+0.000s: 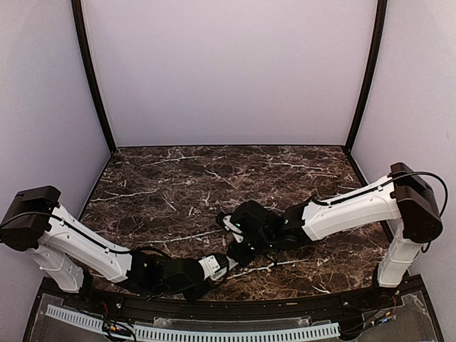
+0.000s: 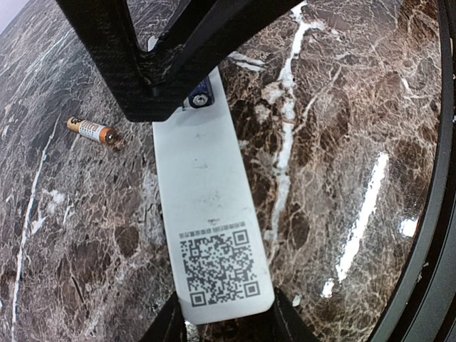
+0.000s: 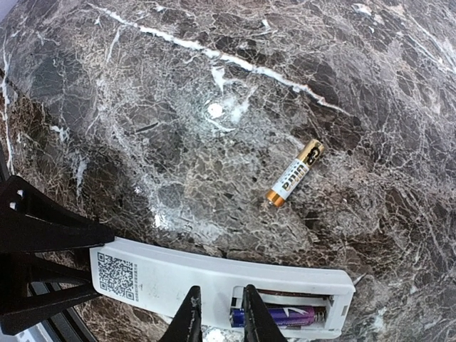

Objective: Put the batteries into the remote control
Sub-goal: Load the battery into the battery compartment.

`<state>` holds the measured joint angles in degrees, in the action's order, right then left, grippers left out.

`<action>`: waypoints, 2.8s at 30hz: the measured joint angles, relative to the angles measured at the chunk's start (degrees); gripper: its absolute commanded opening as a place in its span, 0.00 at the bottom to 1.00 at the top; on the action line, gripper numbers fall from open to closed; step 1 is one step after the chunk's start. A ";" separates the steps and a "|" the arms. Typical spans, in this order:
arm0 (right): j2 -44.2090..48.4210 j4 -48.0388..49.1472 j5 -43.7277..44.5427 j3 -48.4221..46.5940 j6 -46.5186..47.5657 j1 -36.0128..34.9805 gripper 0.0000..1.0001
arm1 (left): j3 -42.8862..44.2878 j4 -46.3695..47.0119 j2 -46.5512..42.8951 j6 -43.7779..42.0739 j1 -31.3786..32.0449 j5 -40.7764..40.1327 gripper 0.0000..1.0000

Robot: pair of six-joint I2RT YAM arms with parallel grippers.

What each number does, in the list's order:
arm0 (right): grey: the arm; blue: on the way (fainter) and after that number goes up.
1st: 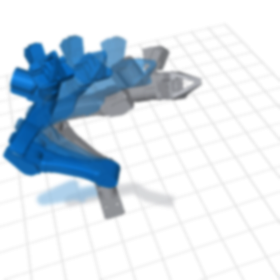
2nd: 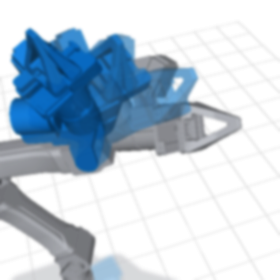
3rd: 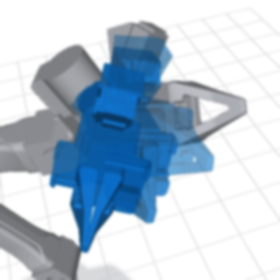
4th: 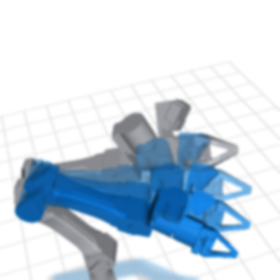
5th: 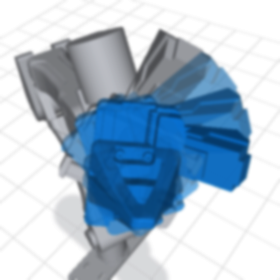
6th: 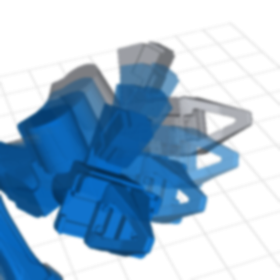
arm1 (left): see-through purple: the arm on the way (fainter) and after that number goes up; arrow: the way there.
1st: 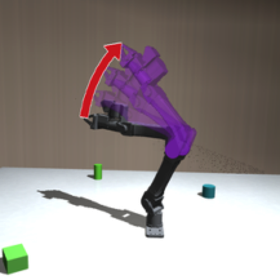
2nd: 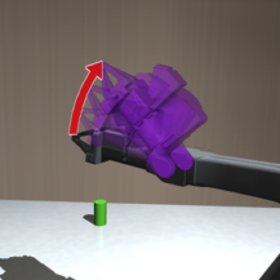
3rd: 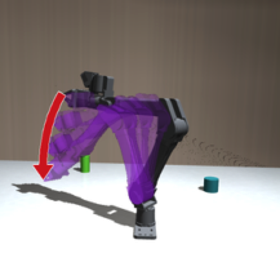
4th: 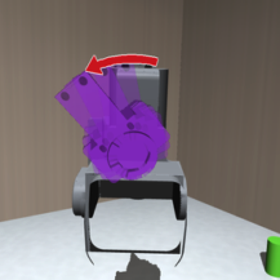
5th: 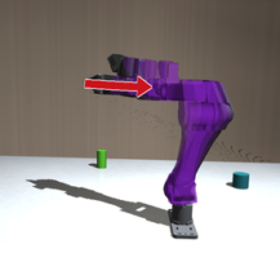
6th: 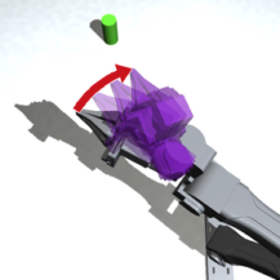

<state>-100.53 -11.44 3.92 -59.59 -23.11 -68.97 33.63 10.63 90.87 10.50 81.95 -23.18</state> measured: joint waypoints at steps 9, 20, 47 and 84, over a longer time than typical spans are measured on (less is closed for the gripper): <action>-0.09 -0.35 0.00 0.98 -0.96 -0.66 0.16 | 0.11 0.02 0.20 0.00 0.00 0.00 0.09; -0.22 -0.44 1.29 1.44 -1.44 -0.79 0.10 | 0.15 0.02 0.20 0.00 0.00 -0.02 0.09; 0.13 -1.03 3.21 1.53 1.81 -0.79 0.26 | 0.70 -0.02 0.74 0.00 0.00 0.02 0.09; 0.96 -0.13 3.67 3.34 1.92 -0.79 0.20 | 0.87 0.02 1.01 0.00 0.00 0.28 0.09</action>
<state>-99.57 -11.57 7.60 -56.25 -21.19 -69.76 34.50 10.66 91.88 10.50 81.95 -22.90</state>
